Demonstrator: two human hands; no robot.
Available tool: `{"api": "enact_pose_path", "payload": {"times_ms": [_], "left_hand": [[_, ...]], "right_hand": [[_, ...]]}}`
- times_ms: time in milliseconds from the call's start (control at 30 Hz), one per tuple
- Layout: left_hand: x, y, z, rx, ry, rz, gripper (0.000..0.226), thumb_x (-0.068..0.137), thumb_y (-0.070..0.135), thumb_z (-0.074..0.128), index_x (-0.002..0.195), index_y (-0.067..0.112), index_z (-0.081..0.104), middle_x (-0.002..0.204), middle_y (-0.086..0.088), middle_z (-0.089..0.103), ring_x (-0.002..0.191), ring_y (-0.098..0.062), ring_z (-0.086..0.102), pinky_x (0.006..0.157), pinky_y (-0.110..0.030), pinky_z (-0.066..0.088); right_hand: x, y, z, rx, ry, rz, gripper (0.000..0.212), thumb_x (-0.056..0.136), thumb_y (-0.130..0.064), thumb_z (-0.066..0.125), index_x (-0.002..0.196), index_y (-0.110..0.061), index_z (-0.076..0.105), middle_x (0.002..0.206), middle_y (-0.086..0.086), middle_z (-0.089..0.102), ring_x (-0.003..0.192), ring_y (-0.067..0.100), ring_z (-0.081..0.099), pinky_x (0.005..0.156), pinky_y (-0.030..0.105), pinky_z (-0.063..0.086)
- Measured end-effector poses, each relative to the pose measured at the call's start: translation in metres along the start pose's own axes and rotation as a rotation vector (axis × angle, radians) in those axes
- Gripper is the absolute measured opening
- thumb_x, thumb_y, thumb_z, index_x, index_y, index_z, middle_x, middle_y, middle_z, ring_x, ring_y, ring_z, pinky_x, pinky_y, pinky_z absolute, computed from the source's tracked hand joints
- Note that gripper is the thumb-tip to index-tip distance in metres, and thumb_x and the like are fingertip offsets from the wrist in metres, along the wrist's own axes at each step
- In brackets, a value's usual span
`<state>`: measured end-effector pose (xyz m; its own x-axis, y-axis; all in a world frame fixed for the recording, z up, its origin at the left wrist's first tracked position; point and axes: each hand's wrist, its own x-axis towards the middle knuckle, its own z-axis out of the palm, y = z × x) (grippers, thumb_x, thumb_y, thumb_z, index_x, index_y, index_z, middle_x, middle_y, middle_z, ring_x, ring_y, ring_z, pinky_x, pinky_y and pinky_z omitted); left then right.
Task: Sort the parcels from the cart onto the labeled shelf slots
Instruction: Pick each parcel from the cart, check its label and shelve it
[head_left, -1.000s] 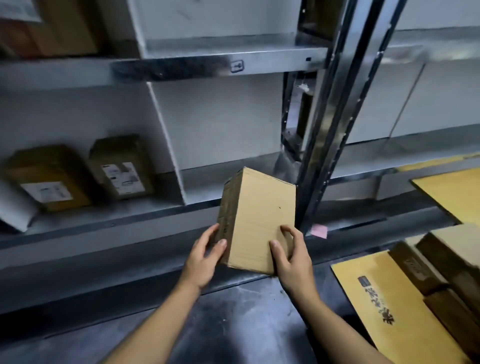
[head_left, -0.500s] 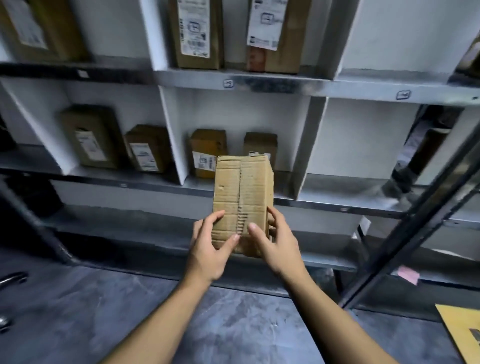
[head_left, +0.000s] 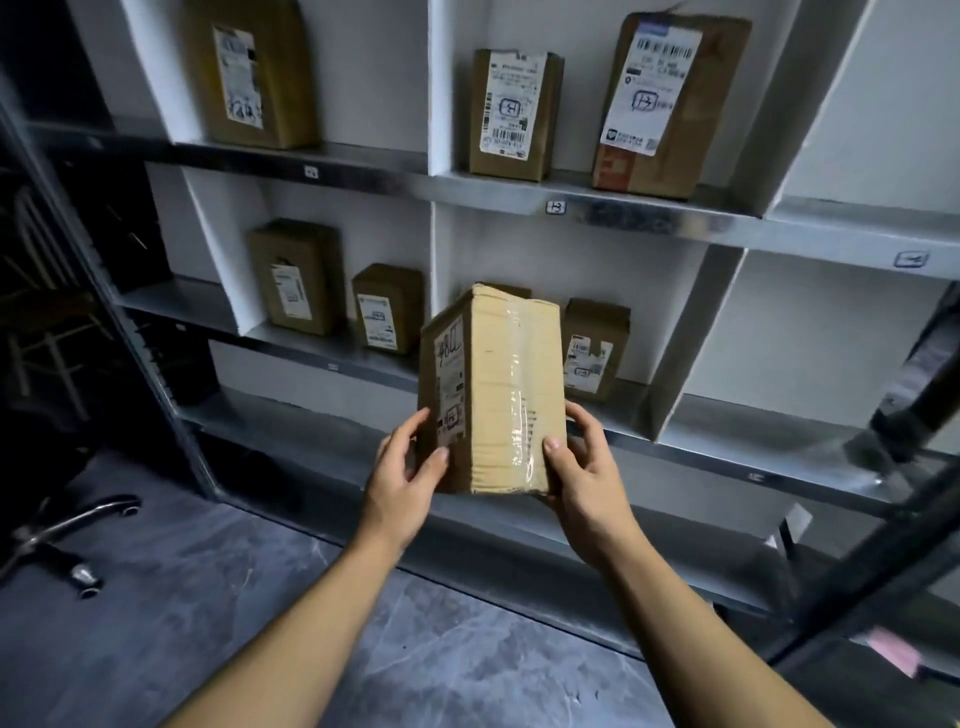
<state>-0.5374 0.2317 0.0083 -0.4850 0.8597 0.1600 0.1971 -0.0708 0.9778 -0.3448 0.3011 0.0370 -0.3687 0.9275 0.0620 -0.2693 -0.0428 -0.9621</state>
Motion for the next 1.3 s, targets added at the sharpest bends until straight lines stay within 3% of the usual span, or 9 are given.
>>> {"api": "enact_pose_path", "payload": {"times_ms": [267,400,567,700,767,1000,1100,1233,1300], "left_hand": [[0.003,0.009,-0.014,-0.045,0.041,0.014,0.056,0.072,0.054,0.069,0.125,0.057,0.050,0.128,0.008,0.061,0.119,-0.017,0.059,0.101,-0.046,0.048],[0.004,0.015,-0.015,0.067,0.084,0.083,0.055,0.081,0.036,0.073,0.127,0.053,0.048,0.129,0.011,0.058,0.117,-0.007,0.056,0.100,-0.031,0.047],[0.004,0.023,-0.022,0.262,0.260,0.219,0.059,0.081,0.023,0.077,0.126,0.046,0.048,0.122,0.011,0.050,0.105,0.012,0.050,0.086,-0.001,0.035],[0.005,0.028,-0.035,0.396,0.378,0.293,0.059,0.080,0.018,0.077,0.134,0.025,0.053,0.121,0.009,0.048,0.108,0.005,0.045,0.091,0.004,0.026],[0.008,0.033,-0.044,0.434,0.407,0.332,0.059,0.080,0.017,0.077,0.134,0.021,0.053,0.122,0.007,0.048,0.112,0.003,0.045,0.094,0.003,0.025],[0.049,0.044,-0.083,0.484,0.401,0.398,0.057,0.081,0.016,0.076,0.134,0.023,0.054,0.128,0.001,0.047,0.115,-0.003,0.047,0.095,0.001,0.024],[0.078,0.049,-0.108,0.485,0.362,0.426,0.056,0.083,0.022,0.074,0.135,0.029,0.052,0.133,0.002,0.044,0.115,-0.002,0.046,0.096,0.000,0.026],[0.132,0.067,-0.153,0.474,0.285,0.489,0.059,0.083,0.031,0.070,0.137,0.033,0.047,0.138,0.005,0.044,0.122,-0.006,0.048,0.102,-0.015,0.035],[0.159,0.083,-0.179,0.483,0.241,0.524,0.061,0.085,0.026,0.071,0.140,0.031,0.045,0.140,0.009,0.042,0.123,-0.003,0.046,0.100,-0.009,0.032]], "right_hand": [[0.018,-0.011,0.002,0.003,-0.117,0.031,0.037,0.103,-0.018,0.050,0.131,-0.042,0.050,0.130,0.010,0.062,0.112,0.033,0.065,0.089,0.057,0.056],[0.028,-0.015,0.006,-0.337,-0.099,-0.062,0.037,0.104,-0.027,0.044,0.120,-0.058,0.056,0.132,-0.007,0.056,0.118,0.016,0.059,0.094,0.051,0.056],[0.041,-0.035,0.016,-0.607,-0.151,-0.180,0.032,0.101,-0.046,0.046,0.132,-0.046,0.051,0.123,-0.013,0.049,0.118,0.006,0.051,0.086,0.014,0.043],[0.048,-0.038,0.034,-0.465,-0.380,-0.122,0.050,0.086,-0.065,0.060,0.131,-0.066,0.038,0.134,-0.016,0.053,0.123,0.007,0.054,0.095,0.039,0.053],[0.050,-0.035,0.047,-0.498,-0.400,-0.173,0.061,0.086,-0.054,0.068,0.136,-0.061,0.032,0.130,-0.029,0.048,0.118,-0.008,0.049,0.096,0.031,0.050],[0.083,-0.035,0.112,-0.474,-0.194,-0.258,0.068,0.089,-0.033,0.073,0.140,-0.040,0.030,0.109,-0.028,0.054,0.093,-0.020,0.057,0.080,0.016,0.050],[0.108,-0.040,0.145,-0.427,-0.124,-0.301,0.067,0.088,-0.032,0.074,0.136,-0.045,0.030,0.107,-0.026,0.058,0.093,-0.008,0.063,0.074,0.020,0.054],[0.149,-0.045,0.200,-0.392,-0.048,-0.392,0.060,0.091,-0.031,0.071,0.129,-0.055,0.031,0.112,-0.022,0.063,0.104,-0.001,0.063,0.083,0.021,0.053],[0.171,-0.052,0.226,-0.371,-0.008,-0.437,0.057,0.092,-0.033,0.069,0.128,-0.058,0.033,0.113,-0.024,0.063,0.107,0.000,0.063,0.092,0.029,0.053]]}}
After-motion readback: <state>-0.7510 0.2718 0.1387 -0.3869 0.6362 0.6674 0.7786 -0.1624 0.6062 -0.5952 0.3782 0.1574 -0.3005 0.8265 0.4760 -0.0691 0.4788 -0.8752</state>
